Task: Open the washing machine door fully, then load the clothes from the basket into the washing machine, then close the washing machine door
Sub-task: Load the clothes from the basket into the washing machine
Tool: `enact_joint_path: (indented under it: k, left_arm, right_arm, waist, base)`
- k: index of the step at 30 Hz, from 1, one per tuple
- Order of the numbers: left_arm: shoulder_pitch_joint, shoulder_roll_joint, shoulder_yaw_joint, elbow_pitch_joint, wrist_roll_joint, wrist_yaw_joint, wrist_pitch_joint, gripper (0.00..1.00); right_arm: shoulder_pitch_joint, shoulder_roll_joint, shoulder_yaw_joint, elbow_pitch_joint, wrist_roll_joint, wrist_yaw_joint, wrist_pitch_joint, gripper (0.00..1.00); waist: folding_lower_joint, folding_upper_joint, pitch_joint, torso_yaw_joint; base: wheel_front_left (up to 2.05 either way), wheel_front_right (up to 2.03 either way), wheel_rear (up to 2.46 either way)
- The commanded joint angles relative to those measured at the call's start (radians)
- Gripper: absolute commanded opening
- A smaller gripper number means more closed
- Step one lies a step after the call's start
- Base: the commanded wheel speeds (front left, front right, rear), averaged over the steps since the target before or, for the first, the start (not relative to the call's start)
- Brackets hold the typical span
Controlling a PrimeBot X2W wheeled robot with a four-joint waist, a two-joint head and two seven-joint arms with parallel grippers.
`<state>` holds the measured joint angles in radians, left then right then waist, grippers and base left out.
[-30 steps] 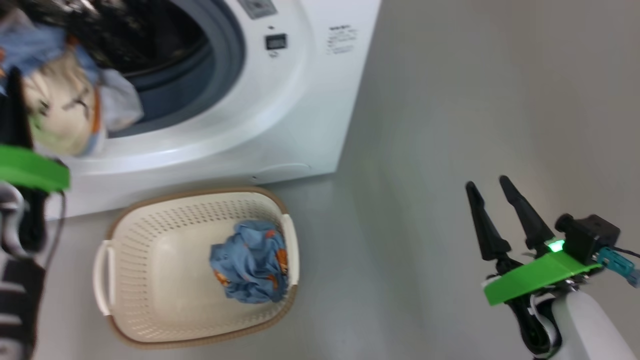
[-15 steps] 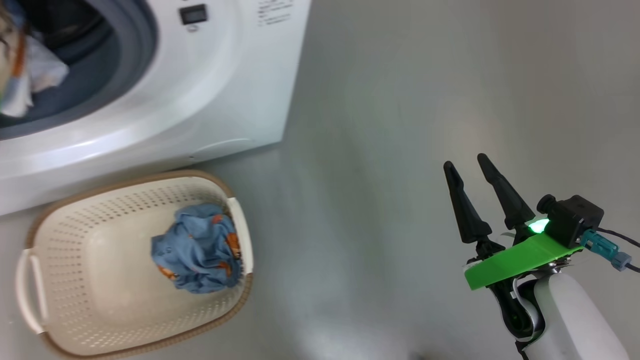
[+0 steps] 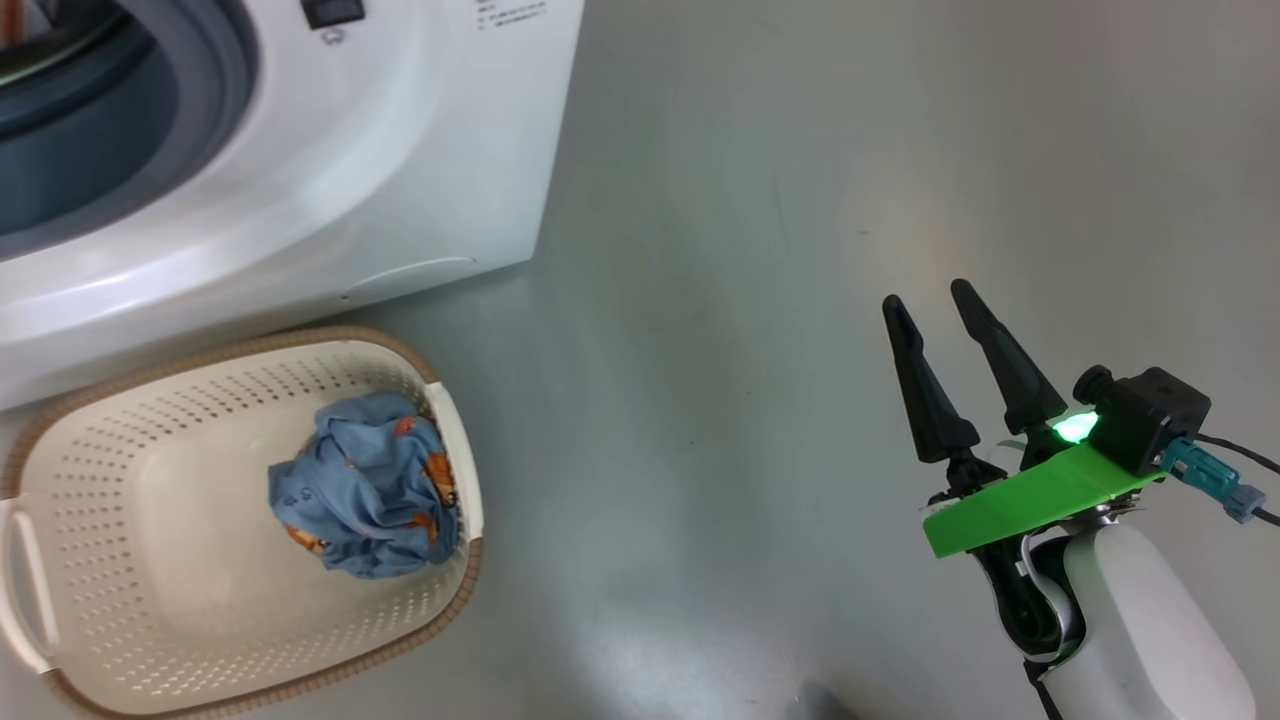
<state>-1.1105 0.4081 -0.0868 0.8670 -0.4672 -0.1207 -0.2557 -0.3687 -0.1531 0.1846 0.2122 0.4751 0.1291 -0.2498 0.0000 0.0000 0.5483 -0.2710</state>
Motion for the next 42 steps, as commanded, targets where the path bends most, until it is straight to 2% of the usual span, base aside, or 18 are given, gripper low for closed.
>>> enact_joint_path:
  k: [1, 11, 23, 29, 42]
  left_arm:
    - [0.035, 0.035, 0.035, -0.037, 0.021, -0.005, -0.006, 1.00]
    - [0.212, -0.067, 0.127, -0.126, 0.054, -0.009, -0.006, 1.00]
    - [0.494, -0.158, 0.139, -0.304, 0.085, -0.010, -0.006, 1.00]
    - [0.636, -0.186, 0.137, -0.377, 0.089, -0.010, -0.006, 1.00]
    - [0.887, -0.209, 0.159, -0.504, 0.089, -0.010, -0.006, 1.00]
  right_arm:
    - [0.017, -0.002, 0.016, -0.017, -0.011, 0.002, -0.012, 1.00]
    - [0.024, -0.029, 0.013, -0.007, -0.011, 0.002, -0.012, 1.00]
    - [0.077, -0.078, -0.004, 0.011, -0.002, 0.002, -0.012, 1.00]
    - [0.128, -0.102, -0.006, 0.019, 0.005, 0.002, -0.012, 1.00]
    - [0.222, -0.137, -0.009, 0.024, 0.022, 0.002, -0.012, 1.00]
  waist:
    - [0.0000, 0.0000, -0.014, 0.014]
    - [0.0000, 0.0000, -0.085, 0.064]
    - [0.0000, 0.0000, -0.199, 0.145]
    - [0.0000, 0.0000, -0.268, 0.183]
    - [0.0000, 0.0000, -0.378, 0.232]
  base:
    - [0.00, 0.00, 0.00]
    - [0.00, 0.00, 0.00]
    - [0.00, 0.00, 0.00]
    - [0.00, 0.00, 0.00]
    - [0.00, 0.00, 0.00]
